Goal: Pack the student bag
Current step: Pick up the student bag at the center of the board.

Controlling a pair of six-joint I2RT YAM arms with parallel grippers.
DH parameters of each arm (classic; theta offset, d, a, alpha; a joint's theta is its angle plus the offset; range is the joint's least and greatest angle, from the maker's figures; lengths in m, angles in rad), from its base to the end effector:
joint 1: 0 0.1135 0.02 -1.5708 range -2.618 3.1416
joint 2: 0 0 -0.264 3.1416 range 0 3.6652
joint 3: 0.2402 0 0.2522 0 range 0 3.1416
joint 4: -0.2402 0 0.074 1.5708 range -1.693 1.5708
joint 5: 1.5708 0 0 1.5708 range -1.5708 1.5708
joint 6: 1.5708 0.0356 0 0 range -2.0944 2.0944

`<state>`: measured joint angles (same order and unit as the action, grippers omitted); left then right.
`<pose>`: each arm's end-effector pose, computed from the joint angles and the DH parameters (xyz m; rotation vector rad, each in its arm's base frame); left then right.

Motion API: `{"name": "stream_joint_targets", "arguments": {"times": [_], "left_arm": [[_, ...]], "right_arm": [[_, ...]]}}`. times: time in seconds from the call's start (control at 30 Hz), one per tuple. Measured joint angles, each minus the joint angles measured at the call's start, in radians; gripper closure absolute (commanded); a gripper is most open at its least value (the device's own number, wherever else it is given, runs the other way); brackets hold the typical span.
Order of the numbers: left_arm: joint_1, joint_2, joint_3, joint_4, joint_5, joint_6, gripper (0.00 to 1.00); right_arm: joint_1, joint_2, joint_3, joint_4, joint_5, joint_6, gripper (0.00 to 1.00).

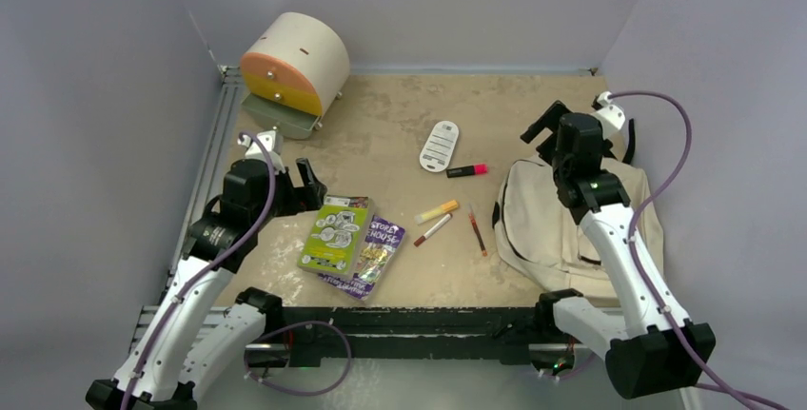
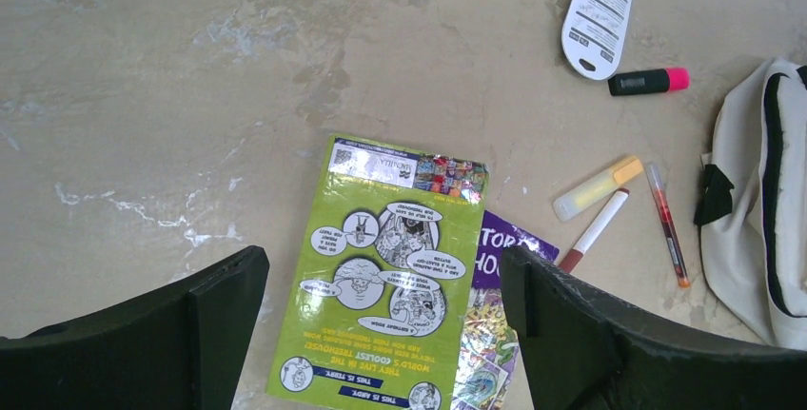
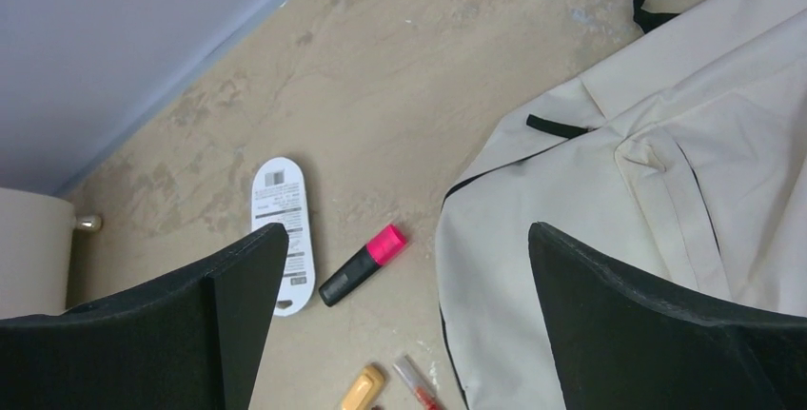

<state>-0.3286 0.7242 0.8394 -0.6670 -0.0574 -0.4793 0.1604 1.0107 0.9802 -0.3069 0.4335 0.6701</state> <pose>0.1445 -0.0471 0.3187 -0.1962 2.1411 -0.4153 0.2262 0.0214 0.3545 0.7485 1.7234 0.1569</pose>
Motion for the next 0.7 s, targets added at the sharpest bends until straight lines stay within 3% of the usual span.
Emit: {"name": "stream_joint_targets", "arguments": {"times": [0.5, 0.7], "left_arm": [[0.000, -0.038, -0.008, -0.005, -0.008, -0.008, 0.09], [0.000, -0.032, -0.009, -0.004, -0.006, -0.008, 0.09]], "right_arm": [[0.000, 0.235, 0.111, -0.140, -0.018, -0.044, 0.01], [0.007, 0.290, 0.090, -0.190, -0.118, -0.044, 0.01]]}}
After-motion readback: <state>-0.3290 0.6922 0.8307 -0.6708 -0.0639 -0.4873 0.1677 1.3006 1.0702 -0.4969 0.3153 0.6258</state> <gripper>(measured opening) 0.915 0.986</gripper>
